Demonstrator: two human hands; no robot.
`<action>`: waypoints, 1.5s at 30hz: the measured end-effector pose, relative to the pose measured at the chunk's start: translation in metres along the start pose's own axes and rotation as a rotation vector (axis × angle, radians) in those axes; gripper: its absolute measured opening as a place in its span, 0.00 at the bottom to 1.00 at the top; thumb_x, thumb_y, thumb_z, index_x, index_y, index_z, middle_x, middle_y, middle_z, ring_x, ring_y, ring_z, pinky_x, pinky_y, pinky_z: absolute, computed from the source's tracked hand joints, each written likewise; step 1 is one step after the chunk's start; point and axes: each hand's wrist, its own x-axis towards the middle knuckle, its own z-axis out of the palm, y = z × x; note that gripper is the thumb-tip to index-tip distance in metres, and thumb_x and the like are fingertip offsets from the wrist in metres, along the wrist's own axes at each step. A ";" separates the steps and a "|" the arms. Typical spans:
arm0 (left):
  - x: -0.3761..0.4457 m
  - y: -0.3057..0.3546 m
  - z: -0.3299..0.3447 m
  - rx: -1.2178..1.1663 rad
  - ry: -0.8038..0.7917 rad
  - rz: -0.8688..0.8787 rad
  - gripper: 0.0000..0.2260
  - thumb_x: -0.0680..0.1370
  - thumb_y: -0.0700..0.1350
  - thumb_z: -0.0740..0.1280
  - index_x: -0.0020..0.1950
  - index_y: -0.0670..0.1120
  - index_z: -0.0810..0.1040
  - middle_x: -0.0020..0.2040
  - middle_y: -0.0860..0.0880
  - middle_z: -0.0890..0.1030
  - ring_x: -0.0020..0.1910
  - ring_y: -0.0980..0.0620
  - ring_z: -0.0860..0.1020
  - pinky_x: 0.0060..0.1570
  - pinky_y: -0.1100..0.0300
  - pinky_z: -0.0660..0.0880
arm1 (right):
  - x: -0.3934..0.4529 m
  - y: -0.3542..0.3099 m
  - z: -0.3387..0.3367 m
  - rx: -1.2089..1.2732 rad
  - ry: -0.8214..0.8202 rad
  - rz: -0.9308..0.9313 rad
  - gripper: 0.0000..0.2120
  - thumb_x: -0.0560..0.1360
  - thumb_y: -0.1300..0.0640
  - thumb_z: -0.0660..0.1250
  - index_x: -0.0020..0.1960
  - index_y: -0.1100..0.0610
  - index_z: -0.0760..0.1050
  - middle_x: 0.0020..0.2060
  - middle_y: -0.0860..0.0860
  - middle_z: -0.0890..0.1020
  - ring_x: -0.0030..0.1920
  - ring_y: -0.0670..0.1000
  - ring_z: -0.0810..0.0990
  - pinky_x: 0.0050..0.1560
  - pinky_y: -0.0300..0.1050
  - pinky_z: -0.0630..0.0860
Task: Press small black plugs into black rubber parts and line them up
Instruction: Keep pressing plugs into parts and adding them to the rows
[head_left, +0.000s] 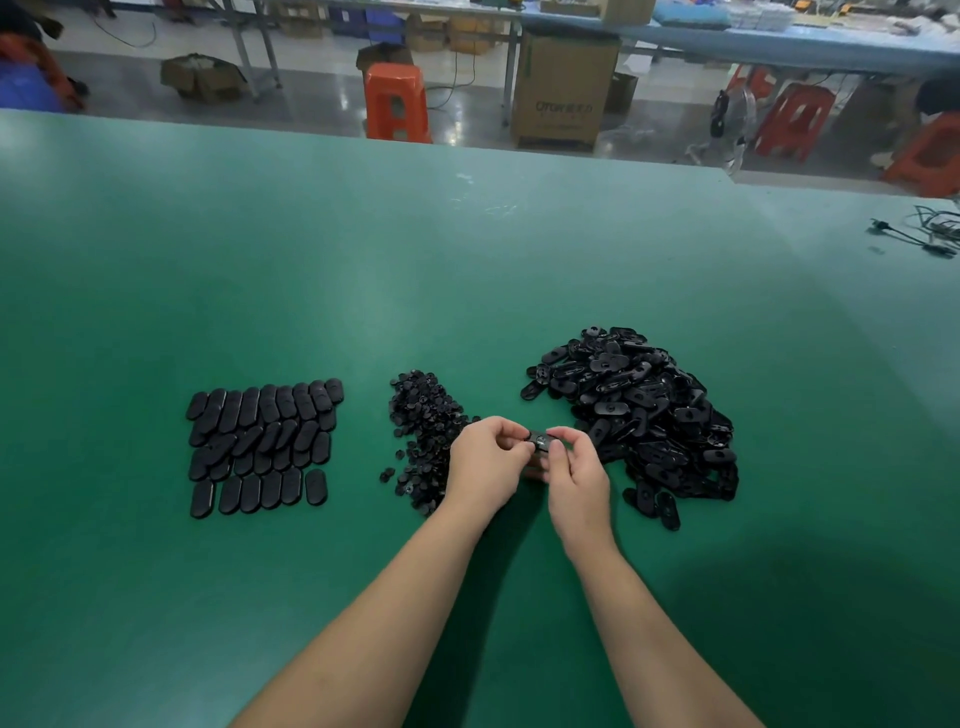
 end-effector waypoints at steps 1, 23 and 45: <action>0.001 0.001 0.001 0.013 0.001 -0.001 0.04 0.76 0.41 0.72 0.44 0.49 0.81 0.41 0.49 0.84 0.28 0.55 0.74 0.36 0.59 0.74 | 0.001 0.001 0.000 -0.024 -0.011 0.003 0.09 0.84 0.58 0.60 0.53 0.45 0.75 0.46 0.49 0.86 0.47 0.49 0.86 0.52 0.52 0.83; 0.005 0.022 0.003 0.338 0.013 0.090 0.04 0.75 0.40 0.70 0.42 0.47 0.82 0.38 0.53 0.82 0.40 0.55 0.79 0.42 0.64 0.73 | -0.003 -0.008 -0.002 -0.039 -0.061 -0.026 0.12 0.83 0.62 0.61 0.52 0.47 0.77 0.44 0.38 0.85 0.42 0.37 0.83 0.41 0.28 0.74; 0.011 0.014 -0.009 0.355 -0.059 0.061 0.06 0.73 0.48 0.77 0.45 0.48 0.84 0.43 0.51 0.84 0.45 0.52 0.81 0.43 0.62 0.72 | -0.001 -0.008 -0.001 0.037 -0.084 -0.001 0.13 0.81 0.57 0.60 0.46 0.42 0.78 0.38 0.51 0.84 0.34 0.50 0.79 0.40 0.53 0.80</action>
